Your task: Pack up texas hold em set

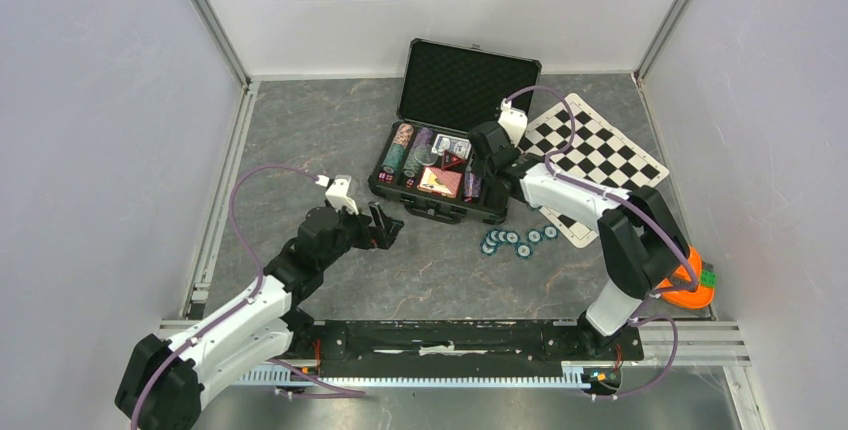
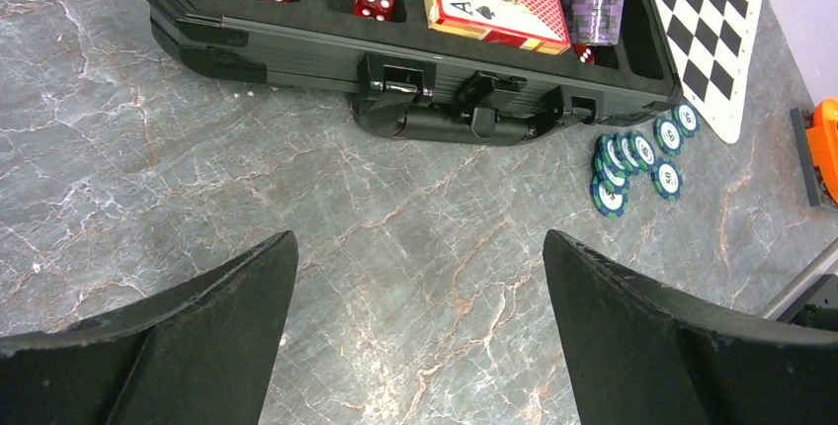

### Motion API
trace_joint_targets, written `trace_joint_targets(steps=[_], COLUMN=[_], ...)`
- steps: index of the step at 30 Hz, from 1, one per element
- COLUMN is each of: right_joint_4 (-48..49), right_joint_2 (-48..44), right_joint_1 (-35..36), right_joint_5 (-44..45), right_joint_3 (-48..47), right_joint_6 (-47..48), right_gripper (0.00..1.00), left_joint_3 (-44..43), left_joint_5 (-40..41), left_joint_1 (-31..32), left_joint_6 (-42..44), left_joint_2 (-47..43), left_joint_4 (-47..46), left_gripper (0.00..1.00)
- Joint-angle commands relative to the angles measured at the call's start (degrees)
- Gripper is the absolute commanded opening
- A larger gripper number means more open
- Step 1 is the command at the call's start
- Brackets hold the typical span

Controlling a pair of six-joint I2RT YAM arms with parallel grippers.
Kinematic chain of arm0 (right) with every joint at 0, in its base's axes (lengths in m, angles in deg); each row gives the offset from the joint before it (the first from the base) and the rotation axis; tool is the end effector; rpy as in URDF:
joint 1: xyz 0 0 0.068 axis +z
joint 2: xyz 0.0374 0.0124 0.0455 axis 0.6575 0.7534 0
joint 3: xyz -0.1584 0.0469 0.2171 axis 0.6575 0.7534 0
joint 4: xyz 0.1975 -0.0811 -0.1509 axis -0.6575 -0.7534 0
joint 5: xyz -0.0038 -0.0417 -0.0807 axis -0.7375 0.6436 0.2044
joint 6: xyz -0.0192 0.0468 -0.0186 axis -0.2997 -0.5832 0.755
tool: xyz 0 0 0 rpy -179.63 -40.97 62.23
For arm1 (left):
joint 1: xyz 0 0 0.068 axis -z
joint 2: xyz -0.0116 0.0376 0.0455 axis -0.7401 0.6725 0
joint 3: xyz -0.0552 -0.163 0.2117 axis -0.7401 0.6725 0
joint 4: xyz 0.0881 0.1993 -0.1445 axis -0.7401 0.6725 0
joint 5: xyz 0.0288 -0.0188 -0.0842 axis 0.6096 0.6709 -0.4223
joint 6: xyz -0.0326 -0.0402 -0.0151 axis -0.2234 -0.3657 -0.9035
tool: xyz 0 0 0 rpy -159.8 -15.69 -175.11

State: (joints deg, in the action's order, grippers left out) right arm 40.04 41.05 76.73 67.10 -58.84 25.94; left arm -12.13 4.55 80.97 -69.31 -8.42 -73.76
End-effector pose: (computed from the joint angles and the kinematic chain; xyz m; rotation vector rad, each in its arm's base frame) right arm 0.3054 0.1985 0.2207 0.4394 2.1983 0.2082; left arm 0.1504 -0.0987 0.1984 0.0878 1.9971 -0.7077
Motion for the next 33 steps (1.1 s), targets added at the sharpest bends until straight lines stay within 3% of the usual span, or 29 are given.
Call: trace_joint_targets(steps=[1, 3, 10, 15, 18, 21, 24, 33], right_joint_4=[-2.3, -2.4, -0.5, -0.1, -0.6, -0.7, 0.3, 0.9], right_joint_2=[-3.6, -5.0, -7.1, -7.8, -8.4, -8.9, -9.7, -6.2], right_joint_1=[1.1, 1.2, 4.4, 6.2, 7.0, 7.1, 7.2, 7.1], right_joint_5=[1.4, 2.8, -1.4, -3.8, -3.8, -5.5, -6.0, -2.0], right_joint_3=[-1.1, -0.9, 0.8, 2.6, 4.1, 6.3, 8.7, 6.7], right_joint_6=[4.7, 6.6, 13.8, 16.9, 18.1, 17.6, 17.2, 17.6], right_gripper=[0.54, 0.58, 0.58, 0.51, 0.43, 0.22, 0.10, 0.04], left_joint_3=[-0.6, -0.7, -0.6, -0.6, -0.6, -0.6, -0.8, -0.4], left_joint_5=[0.3, 0.3, 0.3, 0.3, 0.3, 0.3, 0.4, 1.5], left_joint_1=[-0.1, -0.1, -0.1, -0.1, -0.1, -0.1, -0.1, -0.1], left_joint_6=[1.4, 1.4, 1.5, 1.6, 1.6, 1.8, 2.0, 2.4], left_joint_2=[0.6, 0.7, 0.6, 0.6, 0.6, 0.4, -0.1, -1.7], left_joint_4=[-3.0, -3.0, -3.0, -3.0, -2.8, -2.7, -2.1, -1.5], left_gripper=[1.00, 1.00, 1.00, 1.00, 1.00, 1.00, 1.00, 1.00])
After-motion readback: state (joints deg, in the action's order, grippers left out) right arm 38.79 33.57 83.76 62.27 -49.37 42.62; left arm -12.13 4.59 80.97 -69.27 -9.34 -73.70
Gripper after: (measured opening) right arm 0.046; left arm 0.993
